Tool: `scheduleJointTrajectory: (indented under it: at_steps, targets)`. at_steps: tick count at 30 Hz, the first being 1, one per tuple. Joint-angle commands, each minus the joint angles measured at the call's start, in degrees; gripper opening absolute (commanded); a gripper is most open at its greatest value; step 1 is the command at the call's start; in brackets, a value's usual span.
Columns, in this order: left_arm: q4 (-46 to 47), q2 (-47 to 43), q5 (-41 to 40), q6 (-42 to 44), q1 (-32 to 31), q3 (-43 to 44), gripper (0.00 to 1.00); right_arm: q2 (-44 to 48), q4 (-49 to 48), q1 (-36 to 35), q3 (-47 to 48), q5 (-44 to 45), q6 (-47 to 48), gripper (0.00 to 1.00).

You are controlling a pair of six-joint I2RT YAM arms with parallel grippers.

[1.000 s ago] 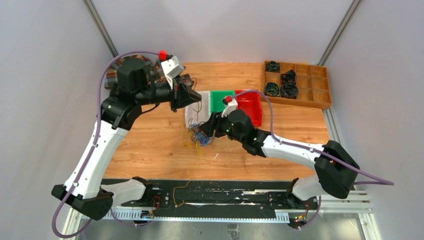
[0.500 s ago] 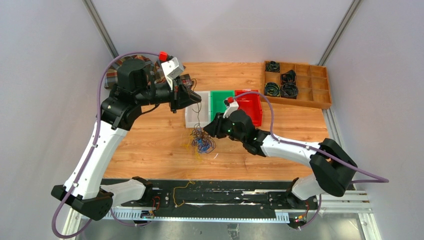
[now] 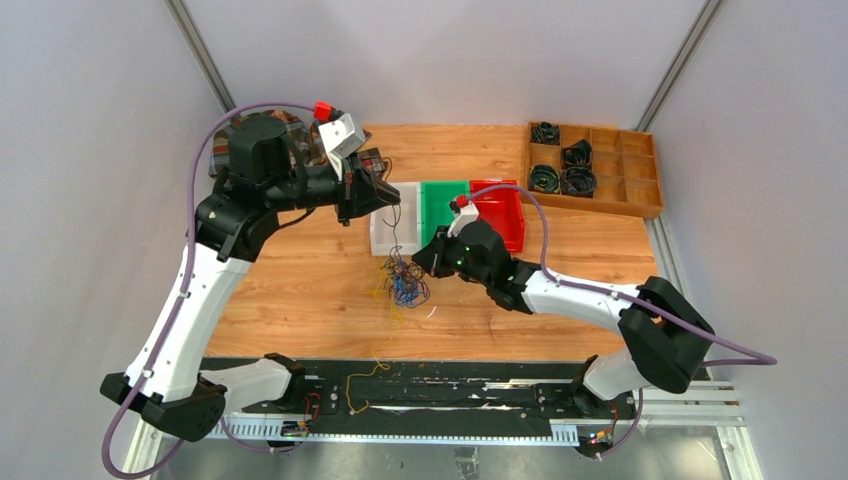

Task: Untangle the cables
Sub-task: Untie the cable.

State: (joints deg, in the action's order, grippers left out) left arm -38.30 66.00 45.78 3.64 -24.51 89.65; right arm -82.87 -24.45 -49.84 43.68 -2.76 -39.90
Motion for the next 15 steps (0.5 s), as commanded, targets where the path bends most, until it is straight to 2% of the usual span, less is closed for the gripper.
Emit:
scheduleJointTrajectory:
  at_steps: [1,7,10,11,13,15]
  targets:
    - [-1.9,-2.4,-1.7,4.2,-0.2,4.7,0.01,3.3,2.2,0.8,-3.9,3.8,1.4,0.01]
    - [-3.2,-3.3,-2.8,7.2,-0.1,7.7,0.01,7.6,4.6,1.1,-9.5,7.8,2.5,0.01]
    - [-3.1,-3.5,-2.2,6.5,-0.1,7.0,0.00,11.2,3.1,1.0,-10.6,6.1,4.7,0.01]
    - [-3.2,-3.6,-2.0,6.2,-0.1,6.5,0.01,12.4,3.2,1.0,-9.9,5.1,5.2,0.05]
    - [-3.2,-3.4,-1.8,5.7,-0.1,5.4,0.01,14.2,4.8,1.0,-7.2,3.4,6.2,0.26]
    - [-3.1,-3.3,-1.8,5.5,-0.1,4.8,0.01,15.4,6.7,0.9,-4.4,1.0,7.1,0.39]
